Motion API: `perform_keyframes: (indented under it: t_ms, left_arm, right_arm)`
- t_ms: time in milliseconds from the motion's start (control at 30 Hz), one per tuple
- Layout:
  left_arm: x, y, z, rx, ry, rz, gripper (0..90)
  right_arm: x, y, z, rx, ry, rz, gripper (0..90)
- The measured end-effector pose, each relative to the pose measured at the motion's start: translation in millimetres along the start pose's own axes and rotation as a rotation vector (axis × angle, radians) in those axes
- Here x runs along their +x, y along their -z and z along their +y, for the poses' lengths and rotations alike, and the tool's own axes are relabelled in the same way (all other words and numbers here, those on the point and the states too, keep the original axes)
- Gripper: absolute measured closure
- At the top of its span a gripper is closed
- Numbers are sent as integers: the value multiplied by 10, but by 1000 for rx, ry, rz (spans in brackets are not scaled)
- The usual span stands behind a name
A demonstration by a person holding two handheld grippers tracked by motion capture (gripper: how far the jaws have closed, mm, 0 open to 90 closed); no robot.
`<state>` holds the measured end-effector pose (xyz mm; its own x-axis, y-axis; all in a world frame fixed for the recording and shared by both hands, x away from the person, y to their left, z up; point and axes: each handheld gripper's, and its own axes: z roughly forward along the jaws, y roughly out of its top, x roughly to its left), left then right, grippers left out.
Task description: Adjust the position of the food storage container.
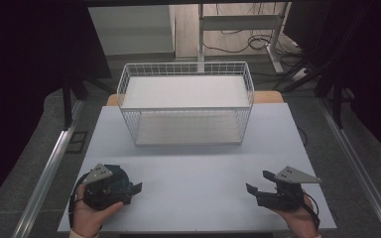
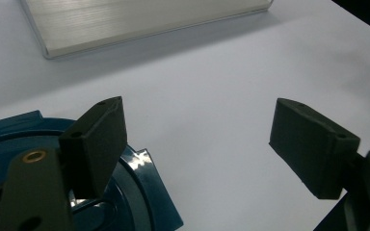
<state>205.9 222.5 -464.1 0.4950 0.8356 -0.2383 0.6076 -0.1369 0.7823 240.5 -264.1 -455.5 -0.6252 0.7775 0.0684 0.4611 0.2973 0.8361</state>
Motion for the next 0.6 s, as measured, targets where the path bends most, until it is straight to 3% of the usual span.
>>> perform_keyframes:
  t_ms: [200,600]
  left_arm:
    - [5,-17,-7,12,-1,0,206]
    - [27,-9,-15,15,1,13,214]
  right_arm:
    - [-17,-1,-1,-10,-22,-4,236]
    - [-59,-64,-28,23,-47,-10,235]
